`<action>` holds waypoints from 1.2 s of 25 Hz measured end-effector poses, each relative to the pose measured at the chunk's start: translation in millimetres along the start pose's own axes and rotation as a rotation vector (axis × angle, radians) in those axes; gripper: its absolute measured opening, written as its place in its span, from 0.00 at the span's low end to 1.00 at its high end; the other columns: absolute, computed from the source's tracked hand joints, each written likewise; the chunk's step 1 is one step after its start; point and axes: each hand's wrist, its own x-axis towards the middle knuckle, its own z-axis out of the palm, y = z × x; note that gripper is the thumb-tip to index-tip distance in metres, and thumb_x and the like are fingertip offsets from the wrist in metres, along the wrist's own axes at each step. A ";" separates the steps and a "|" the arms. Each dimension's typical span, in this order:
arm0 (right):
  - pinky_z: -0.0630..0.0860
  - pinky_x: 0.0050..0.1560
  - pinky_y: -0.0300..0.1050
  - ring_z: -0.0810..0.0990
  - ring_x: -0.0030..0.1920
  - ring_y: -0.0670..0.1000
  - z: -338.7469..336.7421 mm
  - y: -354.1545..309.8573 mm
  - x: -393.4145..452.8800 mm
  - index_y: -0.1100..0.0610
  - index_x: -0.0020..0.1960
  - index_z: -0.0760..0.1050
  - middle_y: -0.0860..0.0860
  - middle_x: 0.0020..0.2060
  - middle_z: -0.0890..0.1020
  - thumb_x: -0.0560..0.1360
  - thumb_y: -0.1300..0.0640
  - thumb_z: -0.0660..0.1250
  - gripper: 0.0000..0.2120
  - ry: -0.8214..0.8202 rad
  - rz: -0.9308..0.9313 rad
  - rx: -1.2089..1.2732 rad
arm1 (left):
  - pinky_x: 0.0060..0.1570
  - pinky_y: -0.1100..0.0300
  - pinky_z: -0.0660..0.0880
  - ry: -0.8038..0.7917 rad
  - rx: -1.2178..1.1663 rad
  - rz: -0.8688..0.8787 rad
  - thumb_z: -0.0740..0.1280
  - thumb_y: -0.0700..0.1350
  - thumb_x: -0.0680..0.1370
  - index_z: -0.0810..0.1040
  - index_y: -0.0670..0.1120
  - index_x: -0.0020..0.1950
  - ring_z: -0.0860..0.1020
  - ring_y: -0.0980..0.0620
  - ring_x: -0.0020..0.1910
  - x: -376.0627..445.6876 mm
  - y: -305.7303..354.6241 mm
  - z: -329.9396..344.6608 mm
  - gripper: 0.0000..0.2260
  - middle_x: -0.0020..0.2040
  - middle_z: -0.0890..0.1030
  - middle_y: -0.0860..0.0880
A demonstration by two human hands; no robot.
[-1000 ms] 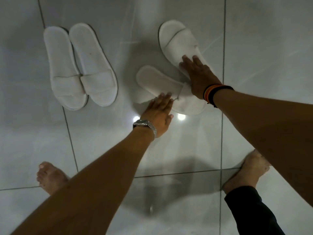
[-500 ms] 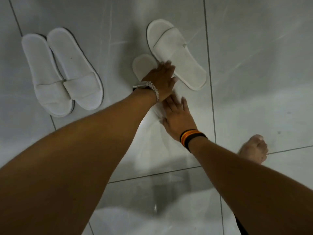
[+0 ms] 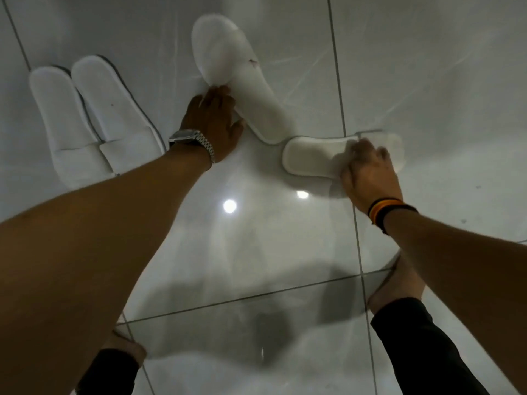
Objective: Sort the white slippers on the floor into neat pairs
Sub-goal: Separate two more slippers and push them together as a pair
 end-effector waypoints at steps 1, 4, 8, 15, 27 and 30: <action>0.64 0.70 0.64 0.69 0.65 0.64 -6.9 -1.0 16.1 0.65 0.64 0.72 0.61 0.67 0.70 0.78 0.51 0.52 0.24 0.014 0.004 0.001 | 0.75 0.42 0.60 0.008 -0.014 -0.002 0.57 0.56 0.81 0.67 0.40 0.74 0.61 0.39 0.78 -6.8 -3.0 2.3 0.27 0.78 0.63 0.40; 0.57 0.74 0.66 0.57 0.77 0.58 -17.1 -21.4 54.5 0.63 0.69 0.70 0.57 0.74 0.66 0.81 0.51 0.53 0.23 0.060 -0.006 0.054 | 0.72 0.45 0.65 0.053 -0.099 -0.015 0.60 0.55 0.81 0.69 0.40 0.73 0.68 0.37 0.73 -16.3 2.9 6.8 0.26 0.75 0.67 0.38; 0.58 0.75 0.63 0.54 0.78 0.58 -15.9 -76.8 83.7 0.62 0.73 0.63 0.58 0.77 0.59 0.81 0.50 0.58 0.25 0.082 0.178 0.366 | 0.68 0.46 0.70 0.053 -0.254 -0.076 0.59 0.57 0.81 0.62 0.43 0.78 0.73 0.37 0.68 -7.6 21.4 6.2 0.29 0.77 0.62 0.40; 0.60 0.75 0.59 0.58 0.77 0.59 -19.6 -98.6 80.8 0.61 0.77 0.56 0.58 0.76 0.61 0.78 0.58 0.63 0.30 0.025 -0.091 0.407 | 0.79 0.45 0.51 -0.120 -0.128 -0.014 0.56 0.56 0.83 0.49 0.43 0.82 0.46 0.43 0.82 3.2 34.3 5.9 0.33 0.82 0.42 0.42; 0.51 0.78 0.60 0.48 0.79 0.57 -1.0 -86.0 46.8 0.57 0.77 0.54 0.56 0.79 0.51 0.78 0.55 0.64 0.32 0.011 0.005 0.358 | 0.79 0.47 0.46 -0.214 -0.154 0.012 0.54 0.56 0.83 0.45 0.42 0.82 0.41 0.44 0.81 -10.4 56.6 25.3 0.34 0.82 0.39 0.43; 0.55 0.76 0.62 0.51 0.79 0.58 -8.6 -82.9 46.9 0.57 0.77 0.54 0.57 0.79 0.54 0.78 0.55 0.64 0.32 0.093 0.040 0.347 | 0.79 0.44 0.52 -0.086 -0.106 0.087 0.55 0.50 0.83 0.51 0.41 0.82 0.48 0.43 0.82 -12.0 56.0 16.4 0.29 0.83 0.47 0.42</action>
